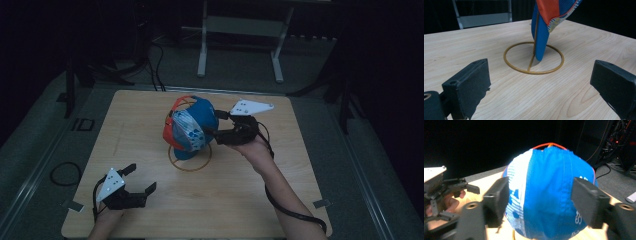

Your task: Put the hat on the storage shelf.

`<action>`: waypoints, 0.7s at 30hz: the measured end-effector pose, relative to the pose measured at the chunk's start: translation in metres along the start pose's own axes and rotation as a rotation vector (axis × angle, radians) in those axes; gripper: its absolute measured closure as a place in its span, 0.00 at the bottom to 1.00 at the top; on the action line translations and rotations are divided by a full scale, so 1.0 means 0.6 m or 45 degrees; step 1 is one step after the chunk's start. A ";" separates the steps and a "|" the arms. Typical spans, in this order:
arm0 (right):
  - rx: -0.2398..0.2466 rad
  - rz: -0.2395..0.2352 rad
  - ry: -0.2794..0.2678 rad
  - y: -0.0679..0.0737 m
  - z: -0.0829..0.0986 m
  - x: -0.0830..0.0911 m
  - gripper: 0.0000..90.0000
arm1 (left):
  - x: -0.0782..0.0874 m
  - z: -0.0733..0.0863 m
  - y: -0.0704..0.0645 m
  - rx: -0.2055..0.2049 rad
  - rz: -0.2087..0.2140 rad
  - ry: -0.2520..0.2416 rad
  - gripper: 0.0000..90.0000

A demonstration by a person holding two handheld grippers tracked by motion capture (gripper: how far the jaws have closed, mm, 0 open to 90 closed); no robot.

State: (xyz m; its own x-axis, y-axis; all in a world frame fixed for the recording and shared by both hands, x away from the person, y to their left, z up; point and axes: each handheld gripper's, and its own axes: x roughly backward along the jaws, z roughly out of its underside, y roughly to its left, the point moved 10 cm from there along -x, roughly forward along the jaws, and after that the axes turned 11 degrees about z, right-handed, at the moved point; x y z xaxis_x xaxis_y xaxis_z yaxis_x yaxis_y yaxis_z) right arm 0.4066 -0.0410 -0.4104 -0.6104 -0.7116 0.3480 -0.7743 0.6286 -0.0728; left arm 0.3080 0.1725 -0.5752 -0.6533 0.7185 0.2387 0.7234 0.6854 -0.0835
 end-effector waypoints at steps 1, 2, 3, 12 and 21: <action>0.000 0.000 0.000 0.000 0.000 0.000 0.33 | 0.000 0.000 0.000 0.000 0.000 0.000 0.03; -0.014 -0.008 -0.003 0.000 0.007 0.003 0.30 | 0.001 0.000 0.000 0.005 0.002 -0.007 0.03; -0.024 -0.014 -0.010 0.000 0.010 0.005 0.28 | 0.001 0.000 0.000 0.005 0.002 -0.007 0.03; -0.022 -0.078 -0.011 0.008 0.040 0.015 0.16 | 0.000 0.003 0.001 -0.003 0.001 0.002 0.03; 0.009 -0.075 0.000 0.018 0.084 0.017 0.15 | 0.000 0.006 0.001 -0.004 -0.004 0.004 0.03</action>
State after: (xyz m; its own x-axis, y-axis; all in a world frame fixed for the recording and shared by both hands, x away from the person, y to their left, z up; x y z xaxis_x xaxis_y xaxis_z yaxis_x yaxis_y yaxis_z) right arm 0.3837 -0.0574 -0.4545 -0.5637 -0.7472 0.3520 -0.8100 0.5835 -0.0587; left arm 0.3075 0.1733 -0.5786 -0.6550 0.7158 0.2423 0.7219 0.6874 -0.0795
